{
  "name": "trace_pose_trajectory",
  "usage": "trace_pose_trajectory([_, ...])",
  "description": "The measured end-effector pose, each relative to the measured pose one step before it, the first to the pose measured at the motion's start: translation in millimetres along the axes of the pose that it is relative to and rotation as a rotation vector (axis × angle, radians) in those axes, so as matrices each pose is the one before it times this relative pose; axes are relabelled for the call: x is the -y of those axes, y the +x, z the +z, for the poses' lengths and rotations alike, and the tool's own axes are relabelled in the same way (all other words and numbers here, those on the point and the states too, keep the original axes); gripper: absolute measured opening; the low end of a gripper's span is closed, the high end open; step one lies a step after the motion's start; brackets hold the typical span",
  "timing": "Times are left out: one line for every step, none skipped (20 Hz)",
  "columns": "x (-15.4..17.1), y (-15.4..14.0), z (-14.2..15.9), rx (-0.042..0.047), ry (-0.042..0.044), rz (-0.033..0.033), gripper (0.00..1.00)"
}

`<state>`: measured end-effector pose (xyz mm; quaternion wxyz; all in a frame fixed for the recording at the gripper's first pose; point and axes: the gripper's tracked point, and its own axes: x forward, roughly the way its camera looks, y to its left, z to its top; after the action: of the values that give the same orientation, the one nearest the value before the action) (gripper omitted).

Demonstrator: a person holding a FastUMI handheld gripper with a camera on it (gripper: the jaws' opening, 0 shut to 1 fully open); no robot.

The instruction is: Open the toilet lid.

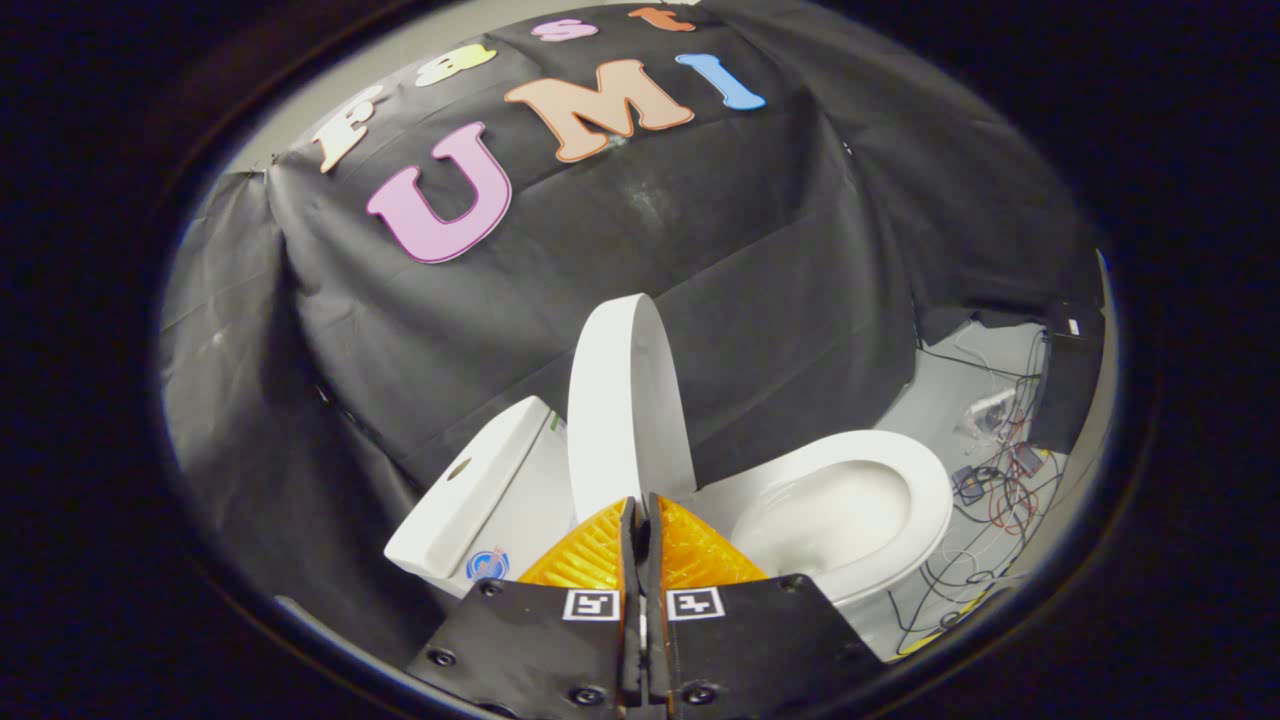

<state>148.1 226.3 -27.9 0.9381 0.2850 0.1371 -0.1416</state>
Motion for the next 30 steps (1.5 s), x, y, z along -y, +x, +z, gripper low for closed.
trace_pose_trajectory([-5.39,0.79,-1.56,-0.00003,-0.01043,0.00487,0.03])
trace_pose_trajectory([-5.09,1.57,0.53,0.00272,-0.01478,0.00251,0.03])
trace_pose_trajectory([-4.68,0.94,-0.36,-0.00133,-0.01270,0.00394,0.03])
trace_pose_trajectory([-6.08,0.67,-0.45,-0.00213,-0.01631,0.00757,0.03])
trace_pose_trajectory([-5.67,0.47,-0.63,0.00056,-0.01003,0.00284,0.03])
trace_pose_trajectory([-4.59,1.52,0.00,-0.00062,-0.00832,0.00140,0.03])
trace_pose_trajectory([-4.17,1.74,-0.88,0.00209,-0.00321,0.00009,0.03])
trace_pose_trajectory([-5.26,0.54,-0.66,-0.00008,-0.00217,0.00203,0.03])
trace_pose_trajectory([-6.90,0.40,-1.75,0.00013,-0.00586,0.00377,0.03])
trace_pose_trajectory([-6.38,1.36,-1.04,-0.00070,-0.01162,0.00476,0.03])
trace_pose_trajectory([-5.10,2.20,-0.98,-0.00079,-0.01205,0.00269,0.03])
trace_pose_trajectory([-6.46,1.03,-0.55,-0.00114,-0.01481,0.00498,0.03])
trace_pose_trajectory([-5.10,2.50,-1.24,-0.00288,-0.01253,0.00571,0.03])
trace_pose_trajectory([-5.89,1.58,-0.43,-0.00105,-0.00172,0.00409,0.03])
trace_pose_trajectory([-5.92,1.65,-2.26,-0.00425,-0.00328,0.00322,0.03])
trace_pose_trajectory([-6.33,0.85,-2.18,-0.00154,-0.00734,0.00284,0.03])
trace_pose_trajectory([-5.31,1.85,-2.83,-0.00762,-0.01250,0.00187,0.03])
trace_pose_trajectory([-6.04,2.44,-2.71,-0.00770,-0.01478,0.00038,0.03])
trace_pose_trajectory([-5.43,2.18,-1.59,-0.00706,-0.01405,-0.00205,0.03])
trace_pose_trajectory([-5.86,1.40,-0.83,-0.00485,-0.01445,-0.00115,0.03])
trace_pose_trajectory([-5.44,2.76,-2.51,-0.00358,-0.01823,0.00089,0.03])
trace_pose_trajectory([-5.70,1.53,-1.25,-0.00027,-0.01842,0.00226,0.03])
trace_pose_trajectory([-4.62,1.19,-0.82,0.00402,-0.01352,0.00370,0.03])
trace_pose_trajectory([-4.50,1.68,-0.99,0.00409,-0.00742,0.00566,0.03])
trace_pose_trajectory([-4.23,2.19,-1.29,0.00450,0.00459,0.00687,0.03])
trace_pose_trajectory([-2.70,1.16,-1.45,0.00250,0.00575,0.00371,0.03])
trace_pose_trajectory([-0.78,-0.04,-0.99,0.00822,0.00630,-0.00375,0.03])
trace_pose_trajectory([-0.76,1.10,-0.14,0.00129,0.00476,-0.00390,0.03])
trace_pose_trajectory([-0.14,0.03,-0.48,0.00286,0.00018,-0.00113,0.03])
trace_pose_trajectory([-1.95,0.72,0.20,-0.00138,-0.00540,0.00291,0.03])
